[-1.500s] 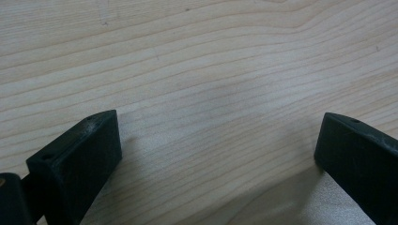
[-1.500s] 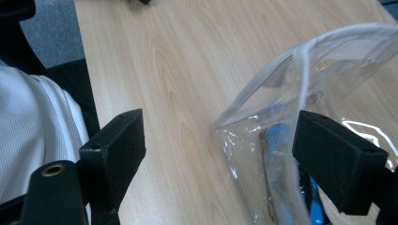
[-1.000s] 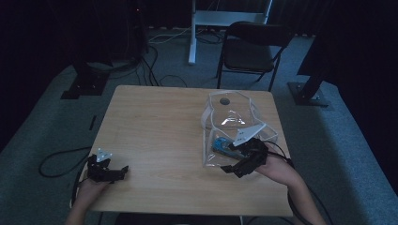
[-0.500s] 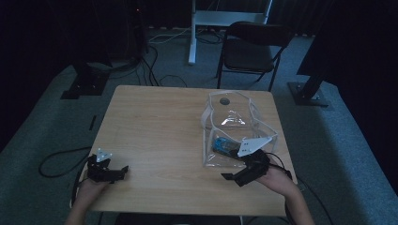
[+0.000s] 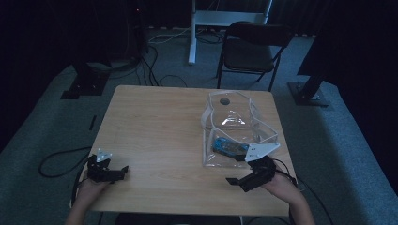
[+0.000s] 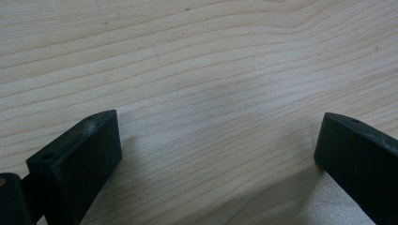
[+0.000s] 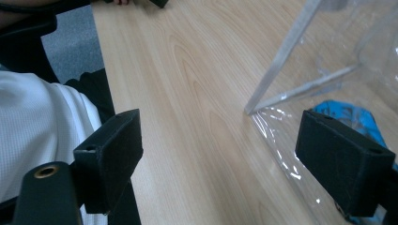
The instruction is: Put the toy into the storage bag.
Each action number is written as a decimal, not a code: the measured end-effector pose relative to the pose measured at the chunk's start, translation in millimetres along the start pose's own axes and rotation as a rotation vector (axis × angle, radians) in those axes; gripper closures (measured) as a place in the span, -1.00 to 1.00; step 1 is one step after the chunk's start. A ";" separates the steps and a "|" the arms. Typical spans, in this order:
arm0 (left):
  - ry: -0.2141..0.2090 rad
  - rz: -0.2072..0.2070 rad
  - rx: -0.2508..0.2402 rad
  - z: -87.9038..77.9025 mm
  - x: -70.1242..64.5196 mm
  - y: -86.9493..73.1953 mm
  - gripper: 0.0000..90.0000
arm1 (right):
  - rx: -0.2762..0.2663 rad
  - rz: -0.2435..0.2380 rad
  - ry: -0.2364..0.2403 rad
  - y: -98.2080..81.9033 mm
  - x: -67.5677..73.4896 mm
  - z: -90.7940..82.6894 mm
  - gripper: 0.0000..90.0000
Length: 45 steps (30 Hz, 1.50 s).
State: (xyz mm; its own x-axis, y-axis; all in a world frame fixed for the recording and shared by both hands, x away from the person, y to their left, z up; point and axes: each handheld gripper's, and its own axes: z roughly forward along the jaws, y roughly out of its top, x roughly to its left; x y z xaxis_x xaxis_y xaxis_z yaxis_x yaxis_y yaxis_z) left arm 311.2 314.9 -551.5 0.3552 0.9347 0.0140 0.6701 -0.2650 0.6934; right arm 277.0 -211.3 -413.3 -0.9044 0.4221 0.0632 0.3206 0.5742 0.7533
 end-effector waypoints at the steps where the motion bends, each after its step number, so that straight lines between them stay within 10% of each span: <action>1: 0.000 0.000 0.000 0.0 -0.1 0.0 -0.97 | -0.006 0.008 -0.003 -2.4 -0.2 0.3 -0.69; 45: 0.000 0.003 0.003 -0.4 0.1 -0.2 -0.97 | -0.041 0.269 -0.154 -117.8 -38.8 41.5 -0.70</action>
State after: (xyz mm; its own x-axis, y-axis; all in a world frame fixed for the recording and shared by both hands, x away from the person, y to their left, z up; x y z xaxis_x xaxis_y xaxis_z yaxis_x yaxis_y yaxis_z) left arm 310.9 315.1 -551.3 0.3566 0.9341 0.0161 0.6709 -0.2680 0.6914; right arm 286.0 -266.2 -531.7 -0.7341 0.6585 0.1660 0.5284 0.4003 0.7487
